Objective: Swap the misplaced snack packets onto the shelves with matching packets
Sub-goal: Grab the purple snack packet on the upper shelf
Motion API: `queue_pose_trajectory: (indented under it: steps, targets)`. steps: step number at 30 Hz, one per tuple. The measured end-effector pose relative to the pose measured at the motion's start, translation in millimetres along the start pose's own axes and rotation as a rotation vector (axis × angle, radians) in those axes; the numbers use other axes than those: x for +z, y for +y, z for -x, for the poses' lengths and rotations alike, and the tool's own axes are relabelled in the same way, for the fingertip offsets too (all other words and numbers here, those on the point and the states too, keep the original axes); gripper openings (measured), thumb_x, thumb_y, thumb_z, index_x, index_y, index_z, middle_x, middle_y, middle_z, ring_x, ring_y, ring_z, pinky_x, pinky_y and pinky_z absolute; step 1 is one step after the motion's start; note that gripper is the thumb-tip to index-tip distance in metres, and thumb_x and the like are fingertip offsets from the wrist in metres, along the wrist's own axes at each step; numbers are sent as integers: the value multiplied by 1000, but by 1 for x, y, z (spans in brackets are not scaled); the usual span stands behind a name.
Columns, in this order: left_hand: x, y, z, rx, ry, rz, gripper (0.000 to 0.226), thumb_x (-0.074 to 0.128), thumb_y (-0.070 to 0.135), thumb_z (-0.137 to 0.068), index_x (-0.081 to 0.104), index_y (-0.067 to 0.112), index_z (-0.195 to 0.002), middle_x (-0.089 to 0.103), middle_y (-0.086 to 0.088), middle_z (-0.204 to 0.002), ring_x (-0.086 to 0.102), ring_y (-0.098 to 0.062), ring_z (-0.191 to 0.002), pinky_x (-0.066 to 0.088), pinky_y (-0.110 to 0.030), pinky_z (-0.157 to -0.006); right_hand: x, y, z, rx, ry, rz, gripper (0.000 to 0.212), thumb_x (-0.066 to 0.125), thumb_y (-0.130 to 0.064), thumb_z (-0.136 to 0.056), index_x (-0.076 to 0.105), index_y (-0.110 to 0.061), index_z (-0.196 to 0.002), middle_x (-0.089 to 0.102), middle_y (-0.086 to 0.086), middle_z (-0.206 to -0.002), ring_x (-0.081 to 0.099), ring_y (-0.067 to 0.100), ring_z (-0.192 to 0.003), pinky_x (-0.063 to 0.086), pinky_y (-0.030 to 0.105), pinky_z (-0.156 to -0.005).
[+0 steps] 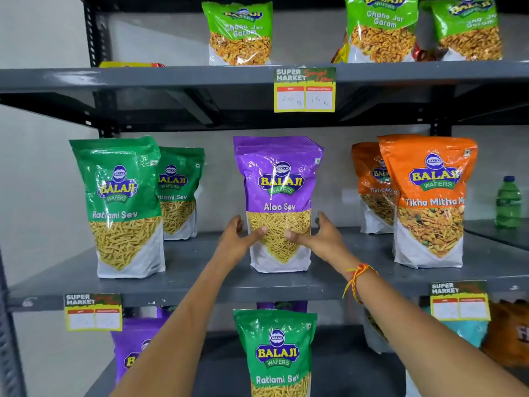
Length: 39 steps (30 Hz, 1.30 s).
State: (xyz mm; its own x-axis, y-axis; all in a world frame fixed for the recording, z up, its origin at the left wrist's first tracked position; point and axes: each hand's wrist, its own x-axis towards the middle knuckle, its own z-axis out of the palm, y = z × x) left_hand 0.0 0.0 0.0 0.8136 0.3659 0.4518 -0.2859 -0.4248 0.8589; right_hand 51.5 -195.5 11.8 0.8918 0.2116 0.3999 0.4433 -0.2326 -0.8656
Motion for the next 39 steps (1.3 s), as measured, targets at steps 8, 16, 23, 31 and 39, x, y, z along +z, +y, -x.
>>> queue_pose_trajectory:
  steps: [8,16,23,31,39]
  targets:
    - [9,5,-6,78,-74,161,31,70,10,-76,61,13,-105,67,0,-98,66,-2,-81,52,-7,-67,10,8,-16,-57,-47,-222,54,85,-23,-56,63,-12,-105,70,10,-109,66,22,-97,53,39,-89]
    - [6,21,17,112,-32,192,37,67,2,-77,58,0,-112,67,-5,-98,65,-3,-80,53,-8,-70,6,-3,9,-83,32,-310,38,86,-16,-54,64,-15,-85,71,12,-101,66,14,-80,55,30,-76]
    - [-21,47,94,176,29,179,29,70,9,-74,65,17,-101,73,15,-85,68,2,-81,53,-12,-71,-1,-20,78,-191,17,-360,41,89,-30,-45,69,-21,-80,76,-1,-87,71,16,-82,58,47,-81]
    - [-26,22,217,96,162,179,40,75,15,-63,65,20,-102,75,12,-92,67,-6,-90,53,-17,-74,3,8,176,-203,-183,-476,50,86,-32,-45,68,-28,-91,76,-11,-87,70,5,-84,57,28,-74]
    - [-21,-56,311,-163,358,120,62,78,24,-53,63,20,-113,73,5,-108,65,-10,-102,53,-25,-84,58,99,233,-60,-412,-521,54,89,-10,-46,66,-30,-90,74,-10,-92,69,10,-84,54,19,-71]
